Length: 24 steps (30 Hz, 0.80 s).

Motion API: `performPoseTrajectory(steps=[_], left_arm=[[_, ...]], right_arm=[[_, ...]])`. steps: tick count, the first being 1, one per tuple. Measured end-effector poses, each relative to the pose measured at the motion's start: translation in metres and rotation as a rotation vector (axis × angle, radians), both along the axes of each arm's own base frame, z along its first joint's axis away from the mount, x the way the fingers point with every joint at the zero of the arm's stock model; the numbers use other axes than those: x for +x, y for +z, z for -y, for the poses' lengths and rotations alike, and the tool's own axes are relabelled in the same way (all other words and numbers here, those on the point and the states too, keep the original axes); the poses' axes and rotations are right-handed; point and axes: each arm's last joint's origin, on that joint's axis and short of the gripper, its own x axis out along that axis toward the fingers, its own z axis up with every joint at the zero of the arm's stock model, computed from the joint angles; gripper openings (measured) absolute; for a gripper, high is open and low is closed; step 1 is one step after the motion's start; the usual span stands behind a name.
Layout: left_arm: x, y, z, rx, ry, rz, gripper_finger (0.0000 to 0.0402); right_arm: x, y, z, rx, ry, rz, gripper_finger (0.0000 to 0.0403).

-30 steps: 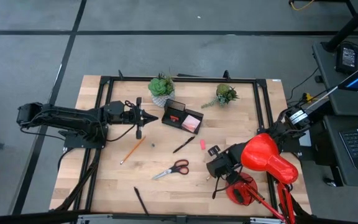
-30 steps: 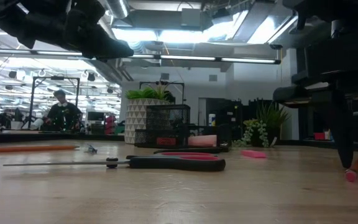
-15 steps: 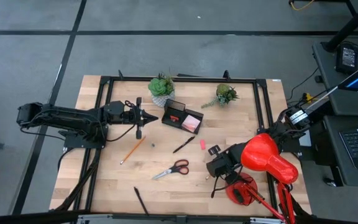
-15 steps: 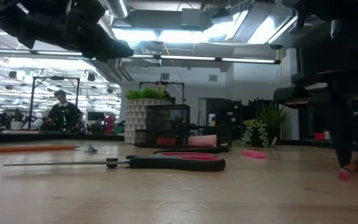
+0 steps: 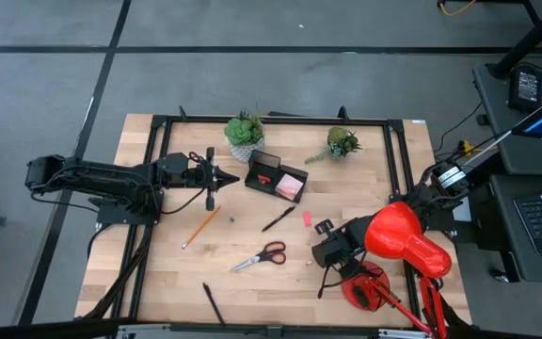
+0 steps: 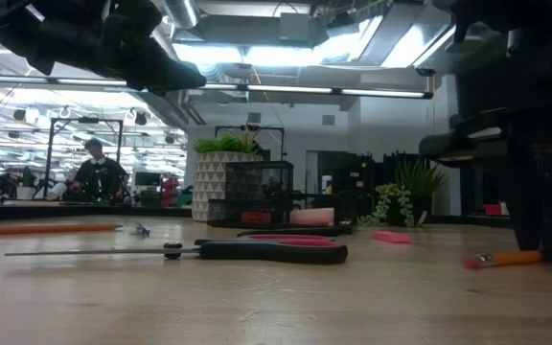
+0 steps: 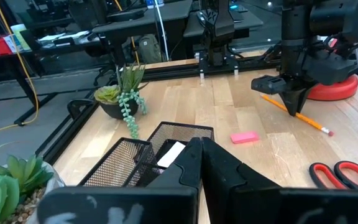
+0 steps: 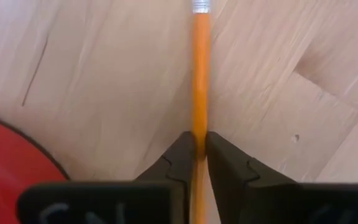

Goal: Pick and place office supplies into organizer
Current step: Put the right orange pencil into the black desk organizer

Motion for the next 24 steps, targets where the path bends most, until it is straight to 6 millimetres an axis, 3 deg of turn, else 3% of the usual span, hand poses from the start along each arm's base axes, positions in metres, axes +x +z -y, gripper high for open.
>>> performPoseTrajectory(steps=[6,15,24], left_arm=[[0.0,0.0,0.0,0.0,0.0,0.0,0.0001],[0.0,0.0,0.0,0.0,0.0,0.0,0.0001],[0.0,0.0,0.0,-0.001,0.0,0.0,0.0002]], right_arm=[[0.0009,0.0003,-0.0002,0.001,0.0,0.009,0.0014],[0.0041,0.0008,-0.0009,0.019,-0.03,0.038,0.0032],[0.0048,0.001,-0.0011,0.023,-0.03,0.044,0.0023]])
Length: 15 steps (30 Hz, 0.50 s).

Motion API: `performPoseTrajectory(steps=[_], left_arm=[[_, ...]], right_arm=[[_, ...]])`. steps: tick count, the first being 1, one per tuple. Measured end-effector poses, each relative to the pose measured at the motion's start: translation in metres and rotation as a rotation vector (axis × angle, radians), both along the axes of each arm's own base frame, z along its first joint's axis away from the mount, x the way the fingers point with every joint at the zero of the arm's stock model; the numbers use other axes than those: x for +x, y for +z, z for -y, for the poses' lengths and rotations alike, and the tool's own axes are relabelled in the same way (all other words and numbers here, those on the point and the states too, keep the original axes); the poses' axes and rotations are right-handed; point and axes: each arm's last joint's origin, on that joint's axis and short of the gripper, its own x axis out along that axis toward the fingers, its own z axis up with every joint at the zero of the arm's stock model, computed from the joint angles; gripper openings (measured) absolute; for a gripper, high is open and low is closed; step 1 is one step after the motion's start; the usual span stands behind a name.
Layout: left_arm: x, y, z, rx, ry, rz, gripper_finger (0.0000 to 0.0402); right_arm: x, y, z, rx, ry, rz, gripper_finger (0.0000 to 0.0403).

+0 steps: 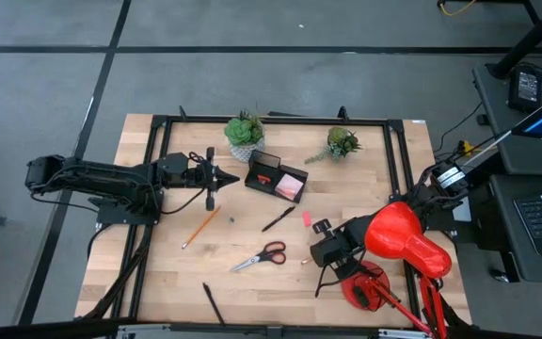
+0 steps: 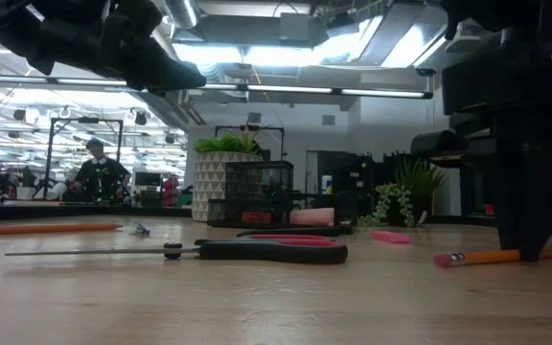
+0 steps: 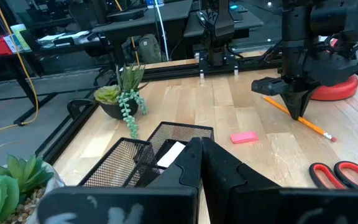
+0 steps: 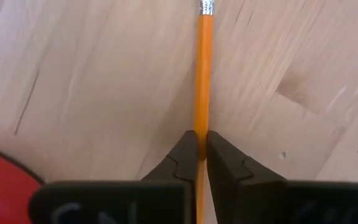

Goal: Pick and place office supplies into organizer
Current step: Put the right orange pencil into the black desk organizer

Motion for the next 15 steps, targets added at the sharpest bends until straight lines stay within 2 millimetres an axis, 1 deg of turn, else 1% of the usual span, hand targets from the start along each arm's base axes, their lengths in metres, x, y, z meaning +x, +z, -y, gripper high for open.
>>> performPoseTrajectory(steps=[15], left_arm=[[0.0,0.0,0.0,-0.003,0.001,0.0,0.0001]], right_arm=[[0.0,0.0001,-0.0001,0.004,0.001,-0.001,0.0025]])
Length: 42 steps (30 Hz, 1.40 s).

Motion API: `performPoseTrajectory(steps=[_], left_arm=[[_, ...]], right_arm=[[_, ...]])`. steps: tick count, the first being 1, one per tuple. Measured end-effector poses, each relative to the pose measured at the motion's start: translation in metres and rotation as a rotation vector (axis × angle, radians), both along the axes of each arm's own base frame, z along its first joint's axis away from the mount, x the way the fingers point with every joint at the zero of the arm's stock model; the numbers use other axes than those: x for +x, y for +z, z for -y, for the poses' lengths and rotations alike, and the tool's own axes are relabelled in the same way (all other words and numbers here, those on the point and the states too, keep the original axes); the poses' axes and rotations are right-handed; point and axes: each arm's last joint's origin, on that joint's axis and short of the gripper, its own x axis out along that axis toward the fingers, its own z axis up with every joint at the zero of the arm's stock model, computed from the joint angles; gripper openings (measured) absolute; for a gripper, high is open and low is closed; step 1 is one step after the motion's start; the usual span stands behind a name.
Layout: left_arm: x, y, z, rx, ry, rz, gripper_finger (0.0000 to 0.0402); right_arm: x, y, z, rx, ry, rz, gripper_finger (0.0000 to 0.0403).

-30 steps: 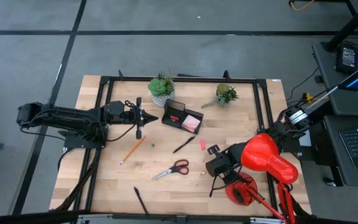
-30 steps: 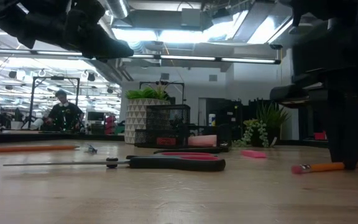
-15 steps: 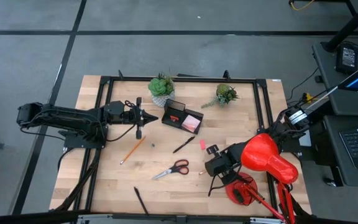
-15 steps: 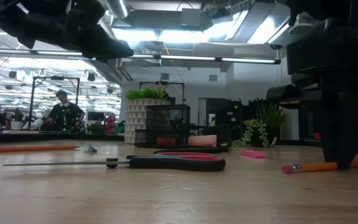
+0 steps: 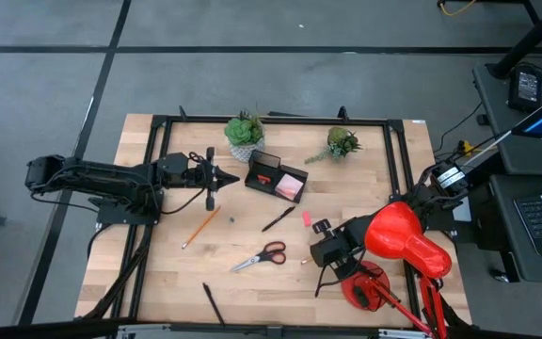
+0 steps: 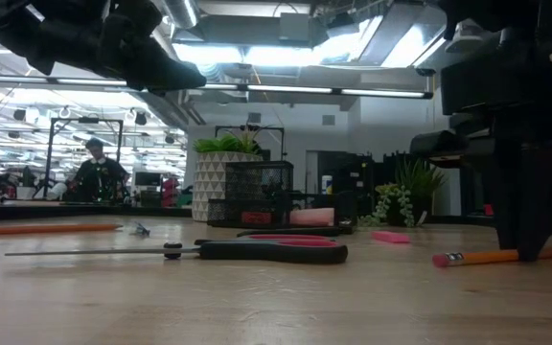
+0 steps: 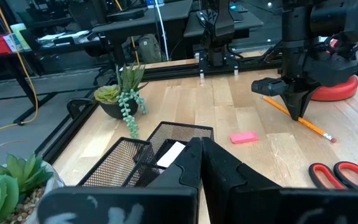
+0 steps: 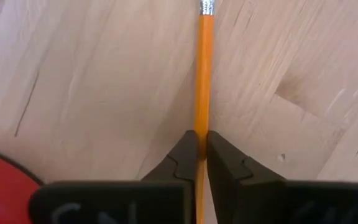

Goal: Pick and place office supplies into organizer
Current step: Put the right orange pencil into the black desk organizer

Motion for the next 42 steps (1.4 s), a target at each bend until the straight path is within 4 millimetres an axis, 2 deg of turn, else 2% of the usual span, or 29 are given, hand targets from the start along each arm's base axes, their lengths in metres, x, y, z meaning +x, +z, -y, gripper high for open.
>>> performPoseTrajectory(steps=[6,12,20,25,33,38,42], left_arm=[[0.0,0.0,0.0,0.0,0.0,0.0,0.0002],[0.0,0.0,0.0,0.0,0.0,-0.001,0.0003],[0.0,-0.001,0.0,0.0,0.0,-0.009,0.0003],[0.0,-0.001,0.0,0.003,-0.001,-0.01,0.0001],[-0.001,-0.001,0.0,0.037,-0.008,-0.022,0.0001],[-0.007,0.005,0.001,0.056,-0.011,-0.002,0.0002],[-0.017,0.011,0.003,0.059,-0.01,0.018,0.0002]], right_arm=[[0.001,0.002,-0.001,0.002,0.001,-0.004,0.0025],[0.01,0.014,-0.003,0.006,-0.002,0.007,0.0025],[0.021,0.025,0.004,0.015,-0.038,0.026,0.0025],[0.031,0.039,0.011,0.014,-0.066,0.026,0.0025],[0.039,0.086,0.032,0.027,-0.088,0.137,0.0025],[0.035,0.124,0.057,0.039,-0.153,0.315,0.0025],[0.033,0.147,0.074,0.031,-0.155,0.451,0.0025]])
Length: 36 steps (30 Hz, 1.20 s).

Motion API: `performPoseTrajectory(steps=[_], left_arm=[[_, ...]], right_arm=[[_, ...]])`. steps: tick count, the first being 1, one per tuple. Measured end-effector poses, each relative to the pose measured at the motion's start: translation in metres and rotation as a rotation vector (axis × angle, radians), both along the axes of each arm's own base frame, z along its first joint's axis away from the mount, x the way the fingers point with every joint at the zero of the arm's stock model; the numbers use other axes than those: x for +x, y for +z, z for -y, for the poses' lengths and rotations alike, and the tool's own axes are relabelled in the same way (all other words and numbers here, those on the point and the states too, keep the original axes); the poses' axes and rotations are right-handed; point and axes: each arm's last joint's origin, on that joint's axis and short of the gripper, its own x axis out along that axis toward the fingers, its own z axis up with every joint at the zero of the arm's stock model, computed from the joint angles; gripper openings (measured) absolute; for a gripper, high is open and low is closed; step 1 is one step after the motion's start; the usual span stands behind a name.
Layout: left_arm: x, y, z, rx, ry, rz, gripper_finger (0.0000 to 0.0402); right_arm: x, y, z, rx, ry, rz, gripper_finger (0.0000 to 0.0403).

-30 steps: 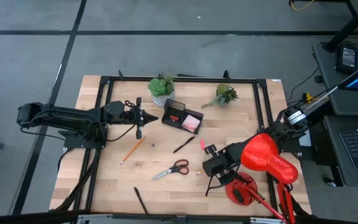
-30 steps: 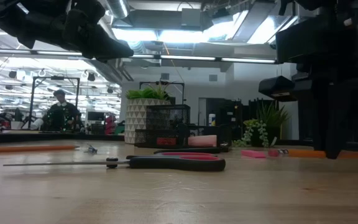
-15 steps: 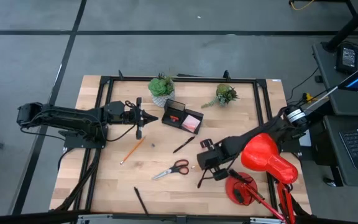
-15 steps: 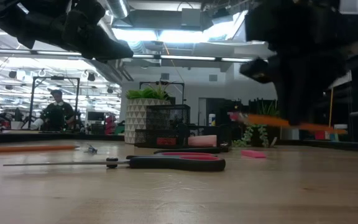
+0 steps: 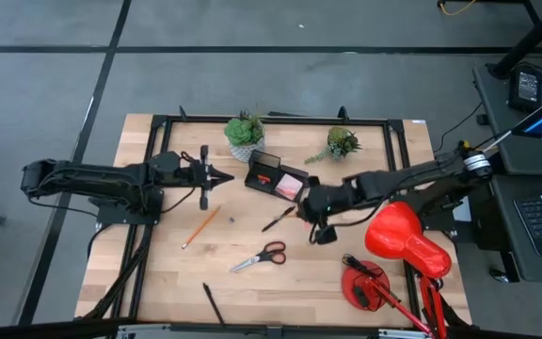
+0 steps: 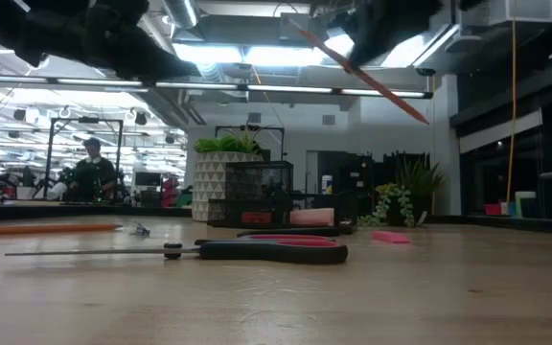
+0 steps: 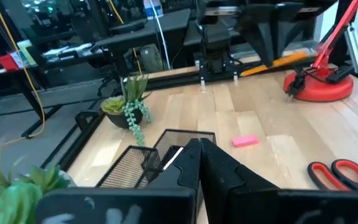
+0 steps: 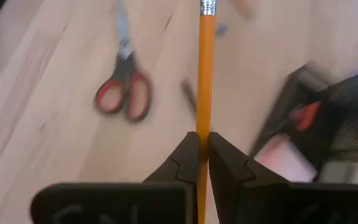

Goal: Pick and place office supplies into organizer
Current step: Put the right orange pencil into the black desk organizer

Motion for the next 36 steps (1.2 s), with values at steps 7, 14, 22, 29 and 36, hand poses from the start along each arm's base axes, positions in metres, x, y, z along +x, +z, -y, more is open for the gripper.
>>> performPoseTrajectory(steps=[7,14,22,29,36], left_arm=[[-0.014,0.005,0.002,-0.026,0.004,0.002,0.0001],[-0.019,0.007,0.003,-0.025,0.004,0.005,0.0001],[-0.022,0.007,0.003,-0.027,0.004,-0.004,0.0001],[-0.022,0.006,0.003,-0.03,0.004,-0.02,0.0002],[-0.022,0.006,0.003,-0.03,0.004,-0.02,0.0002]], right_arm=[[0.015,0.018,0.031,-0.078,0.002,0.213,0.0025],[0.024,0.02,0.064,-0.078,-0.025,0.377,0.0025],[0.025,0.006,0.084,-0.064,-0.039,0.487,0.0026],[0.023,-0.003,0.09,-0.084,-0.032,0.606,0.0026],[0.018,-0.013,0.093,-0.093,-0.044,0.757,0.0026]])
